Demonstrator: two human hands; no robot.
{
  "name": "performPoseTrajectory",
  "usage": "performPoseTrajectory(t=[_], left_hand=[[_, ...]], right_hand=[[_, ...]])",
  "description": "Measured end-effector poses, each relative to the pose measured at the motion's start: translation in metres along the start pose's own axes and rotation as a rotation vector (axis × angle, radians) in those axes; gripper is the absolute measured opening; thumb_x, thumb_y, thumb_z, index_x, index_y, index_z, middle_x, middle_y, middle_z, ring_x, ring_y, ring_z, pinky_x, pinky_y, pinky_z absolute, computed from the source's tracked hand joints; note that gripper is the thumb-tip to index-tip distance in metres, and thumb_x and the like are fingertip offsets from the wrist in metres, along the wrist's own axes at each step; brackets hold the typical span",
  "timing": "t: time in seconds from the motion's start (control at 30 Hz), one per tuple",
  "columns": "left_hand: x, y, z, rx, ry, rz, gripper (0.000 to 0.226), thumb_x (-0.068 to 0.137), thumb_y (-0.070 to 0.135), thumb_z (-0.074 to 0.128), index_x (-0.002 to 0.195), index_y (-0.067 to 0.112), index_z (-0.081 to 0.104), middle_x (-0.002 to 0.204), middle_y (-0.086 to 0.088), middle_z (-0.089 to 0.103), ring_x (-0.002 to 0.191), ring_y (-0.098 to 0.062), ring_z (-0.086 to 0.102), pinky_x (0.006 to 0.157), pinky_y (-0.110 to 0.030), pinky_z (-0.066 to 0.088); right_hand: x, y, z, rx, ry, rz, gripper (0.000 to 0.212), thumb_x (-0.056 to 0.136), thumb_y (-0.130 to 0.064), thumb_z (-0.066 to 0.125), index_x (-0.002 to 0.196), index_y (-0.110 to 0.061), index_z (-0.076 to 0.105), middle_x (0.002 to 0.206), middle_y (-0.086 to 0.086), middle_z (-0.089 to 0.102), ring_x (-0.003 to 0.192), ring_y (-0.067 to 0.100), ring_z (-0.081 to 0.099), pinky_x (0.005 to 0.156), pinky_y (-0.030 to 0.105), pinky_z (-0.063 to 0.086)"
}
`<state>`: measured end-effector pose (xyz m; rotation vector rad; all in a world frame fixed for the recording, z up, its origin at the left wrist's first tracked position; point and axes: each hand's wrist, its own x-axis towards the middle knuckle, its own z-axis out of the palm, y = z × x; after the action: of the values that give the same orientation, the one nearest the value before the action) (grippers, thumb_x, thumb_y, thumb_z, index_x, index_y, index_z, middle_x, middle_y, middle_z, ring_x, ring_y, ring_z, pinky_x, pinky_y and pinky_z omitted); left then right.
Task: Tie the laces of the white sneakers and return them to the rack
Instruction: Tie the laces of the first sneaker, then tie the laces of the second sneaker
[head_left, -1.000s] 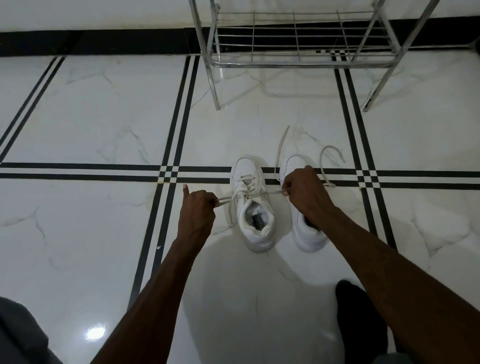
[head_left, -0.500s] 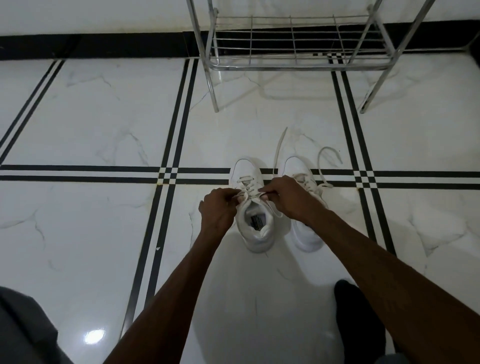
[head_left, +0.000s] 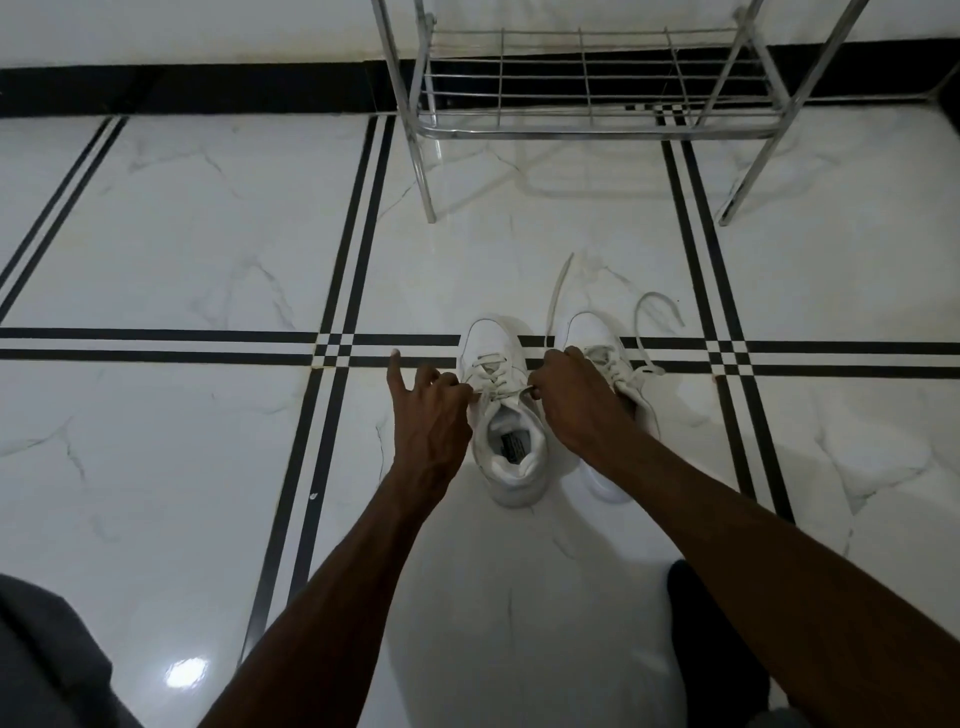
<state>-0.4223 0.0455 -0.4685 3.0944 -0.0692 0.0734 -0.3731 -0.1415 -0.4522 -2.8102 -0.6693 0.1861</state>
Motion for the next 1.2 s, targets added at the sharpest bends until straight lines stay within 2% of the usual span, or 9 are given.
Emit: performPoseTrajectory(t=[0.2,0.3,0.4,0.53,0.67,0.73,0.87,1.03,1.2], left_hand=[[0.003,-0.004,0.014,-0.13,-0.004,-0.058,0.017,0.079,0.012,0.076,0.085,0.027,0.081,0.073,0.004,0.075,0.084,-0.022,0.067,0.116,-0.055,0.031],[0.002,0.0,0.012,-0.309,-0.028,-0.157,0.02,0.086,0.011,0.07,0.095,0.023,0.083,0.084,-0.004,0.079,0.082,-0.028,0.072,0.09,-0.039,0.05],[-0.001,0.005,0.006,-0.587,-0.039,-0.362,0.019,0.098,0.019,0.064,0.099,0.013,0.082,0.093,-0.008,0.08,0.084,-0.026,0.072,0.068,-0.028,0.045],[-0.003,0.001,0.013,-1.066,-0.15,-0.543,0.04,0.102,0.047,0.056,0.121,0.015,0.069,0.117,-0.005,0.074,0.106,-0.022,0.072,0.085,-0.038,0.061],[0.003,-0.004,0.007,-1.381,-0.295,-0.608,0.053,0.104,0.058,0.042,0.13,0.02,0.066,0.125,-0.003,0.071,0.112,-0.019,0.068,0.09,-0.037,0.06],[0.007,-0.009,0.003,-1.426,-0.294,-0.602,0.053,0.106,0.057,0.036,0.13,0.02,0.067,0.125,-0.003,0.07,0.107,-0.013,0.066,0.09,-0.035,0.057],[0.014,-0.024,0.0,-1.332,-0.265,-0.581,0.048,0.104,0.063,0.033,0.109,0.034,0.071,0.115,0.002,0.07,0.105,-0.011,0.065,0.099,-0.04,0.054],[0.019,-0.027,-0.003,-0.968,-0.25,-0.532,0.061,0.101,0.065,0.035,0.13,0.021,0.067,0.133,-0.01,0.068,0.128,-0.032,0.06,0.111,-0.052,0.046],[0.032,0.025,-0.028,-0.41,-0.088,-0.399,0.044,0.098,0.046,0.056,0.135,0.024,0.06,0.147,-0.006,0.053,0.144,-0.038,0.034,0.115,-0.063,0.021]], right_hand=[[-0.004,-0.002,0.012,-0.001,-0.005,0.085,0.017,0.089,-0.009,0.056,0.081,-0.001,0.069,0.092,0.021,0.065,0.093,0.039,0.058,0.081,0.046,0.048],[-0.002,-0.006,0.015,0.019,-0.021,0.147,0.016,0.091,-0.007,0.056,0.086,0.0,0.069,0.096,0.022,0.066,0.095,0.04,0.061,0.083,0.044,0.048],[-0.005,-0.013,0.015,0.12,-0.058,0.236,0.014,0.092,-0.003,0.053,0.094,-0.001,0.066,0.101,0.02,0.066,0.097,0.036,0.063,0.074,0.035,0.043],[-0.005,-0.016,0.013,0.442,-0.175,0.389,0.033,0.087,-0.007,0.057,0.12,-0.008,0.06,0.114,0.017,0.068,0.108,0.035,0.064,0.079,0.032,0.048],[0.0,-0.017,0.018,0.622,-0.163,0.423,0.024,0.093,-0.009,0.046,0.076,-0.021,0.058,0.087,0.006,0.065,0.085,0.023,0.06,0.073,0.031,0.041],[0.0,-0.021,0.02,0.708,-0.159,0.438,0.026,0.098,-0.019,0.043,0.084,-0.033,0.06,0.093,0.001,0.062,0.089,0.019,0.057,0.079,0.03,0.043],[0.003,-0.033,0.021,0.772,-0.209,0.443,0.047,0.098,-0.022,0.042,0.144,-0.024,0.051,0.137,0.006,0.062,0.122,0.029,0.06,0.103,0.04,0.049],[0.004,-0.03,0.018,0.739,-0.199,0.424,0.046,0.099,-0.019,0.046,0.145,-0.018,0.05,0.147,0.006,0.054,0.135,0.025,0.051,0.109,0.035,0.041],[0.002,0.001,-0.018,0.762,0.067,0.443,0.023,0.093,-0.015,0.06,0.112,-0.012,0.074,0.108,0.007,0.076,0.099,0.021,0.071,0.089,0.035,0.057]])
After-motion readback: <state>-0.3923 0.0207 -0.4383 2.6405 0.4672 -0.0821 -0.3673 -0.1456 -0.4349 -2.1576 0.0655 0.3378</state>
